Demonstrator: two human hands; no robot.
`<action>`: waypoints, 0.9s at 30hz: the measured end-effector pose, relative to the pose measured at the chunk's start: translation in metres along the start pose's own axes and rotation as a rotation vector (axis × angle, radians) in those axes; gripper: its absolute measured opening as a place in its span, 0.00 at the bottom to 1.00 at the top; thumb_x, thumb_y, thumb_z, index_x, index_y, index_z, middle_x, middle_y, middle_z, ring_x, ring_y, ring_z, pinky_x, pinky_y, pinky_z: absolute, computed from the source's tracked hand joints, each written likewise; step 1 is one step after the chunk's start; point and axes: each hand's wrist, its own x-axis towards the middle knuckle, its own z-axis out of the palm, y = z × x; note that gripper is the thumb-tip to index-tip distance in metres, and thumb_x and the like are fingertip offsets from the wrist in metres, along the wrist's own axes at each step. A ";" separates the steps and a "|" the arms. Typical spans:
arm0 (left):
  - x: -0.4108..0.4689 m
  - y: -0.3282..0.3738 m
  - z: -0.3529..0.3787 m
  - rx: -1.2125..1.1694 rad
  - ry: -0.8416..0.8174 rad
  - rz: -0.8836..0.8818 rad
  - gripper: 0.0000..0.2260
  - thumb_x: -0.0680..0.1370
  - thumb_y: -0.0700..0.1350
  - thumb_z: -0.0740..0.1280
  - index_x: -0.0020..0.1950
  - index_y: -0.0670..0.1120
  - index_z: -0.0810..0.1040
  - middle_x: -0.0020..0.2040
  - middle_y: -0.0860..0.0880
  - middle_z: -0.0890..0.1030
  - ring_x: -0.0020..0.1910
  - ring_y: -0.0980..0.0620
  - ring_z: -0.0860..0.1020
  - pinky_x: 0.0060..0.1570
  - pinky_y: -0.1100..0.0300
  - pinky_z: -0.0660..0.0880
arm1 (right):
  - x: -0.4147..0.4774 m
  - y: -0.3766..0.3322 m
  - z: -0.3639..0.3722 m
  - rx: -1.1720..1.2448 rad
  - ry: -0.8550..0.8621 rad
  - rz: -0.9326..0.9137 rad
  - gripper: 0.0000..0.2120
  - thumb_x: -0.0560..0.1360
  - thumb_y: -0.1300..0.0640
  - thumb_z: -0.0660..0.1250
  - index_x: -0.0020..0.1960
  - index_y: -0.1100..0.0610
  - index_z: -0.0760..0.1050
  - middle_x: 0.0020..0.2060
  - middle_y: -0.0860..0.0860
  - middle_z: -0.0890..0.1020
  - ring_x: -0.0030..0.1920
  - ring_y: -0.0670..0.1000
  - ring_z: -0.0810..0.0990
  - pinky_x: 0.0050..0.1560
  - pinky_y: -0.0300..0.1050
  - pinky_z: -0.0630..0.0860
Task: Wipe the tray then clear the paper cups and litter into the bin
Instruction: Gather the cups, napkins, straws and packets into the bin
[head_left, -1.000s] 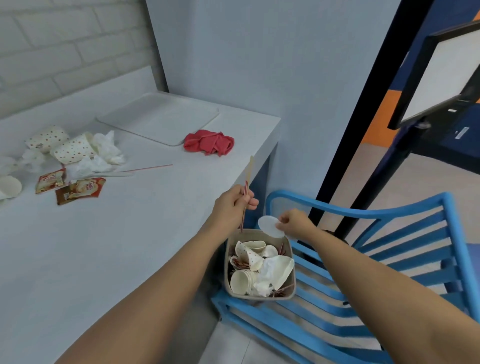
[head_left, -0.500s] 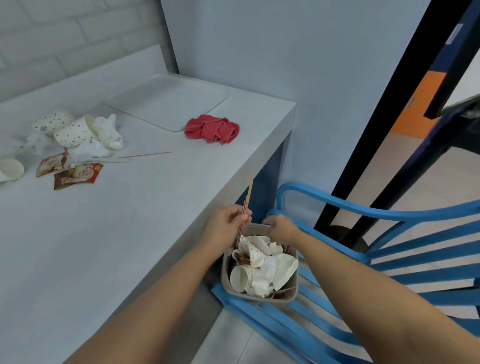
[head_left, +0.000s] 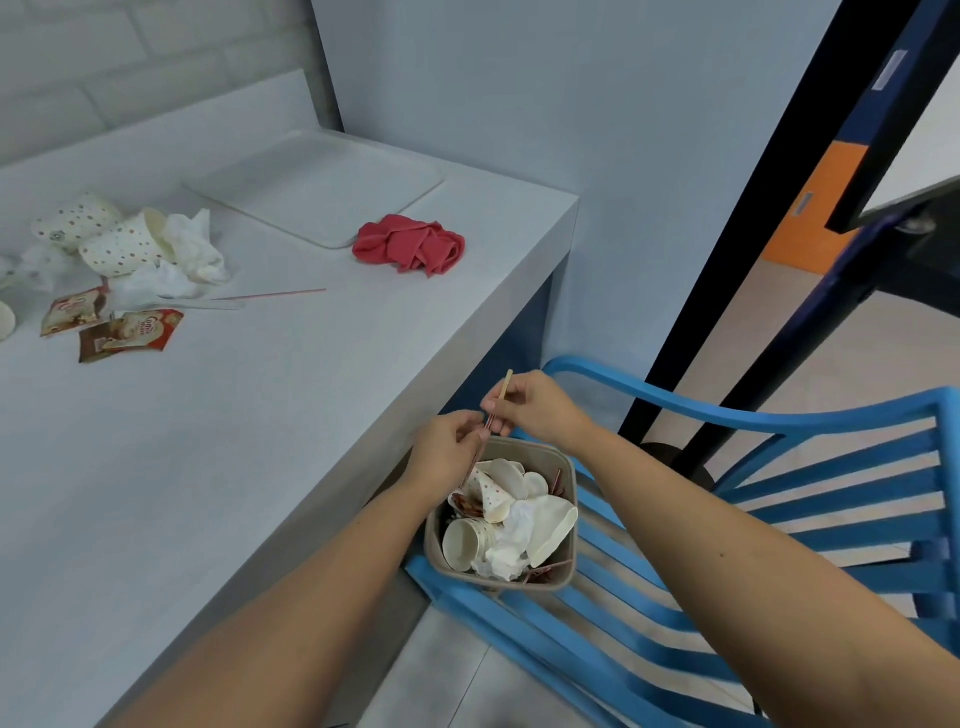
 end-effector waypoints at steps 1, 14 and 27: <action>-0.001 0.000 -0.001 0.020 0.013 -0.014 0.14 0.78 0.40 0.64 0.63 0.41 0.75 0.56 0.46 0.80 0.56 0.51 0.78 0.58 0.62 0.71 | 0.001 0.006 0.003 -0.028 0.055 0.009 0.05 0.77 0.63 0.65 0.43 0.60 0.78 0.31 0.53 0.80 0.31 0.48 0.79 0.41 0.38 0.79; -0.029 0.035 -0.050 -0.009 0.281 0.204 0.09 0.79 0.40 0.62 0.58 0.45 0.78 0.47 0.52 0.80 0.47 0.60 0.78 0.46 0.81 0.69 | 0.014 0.055 0.083 -0.358 0.073 0.077 0.09 0.77 0.65 0.60 0.42 0.66 0.78 0.39 0.55 0.77 0.41 0.54 0.75 0.42 0.44 0.69; -0.036 0.025 -0.099 -0.053 0.432 0.226 0.08 0.79 0.38 0.62 0.54 0.44 0.78 0.46 0.52 0.79 0.45 0.60 0.79 0.46 0.78 0.72 | 0.035 0.023 0.070 -0.626 -0.231 0.229 0.21 0.74 0.67 0.63 0.67 0.61 0.71 0.62 0.57 0.76 0.61 0.57 0.76 0.60 0.45 0.73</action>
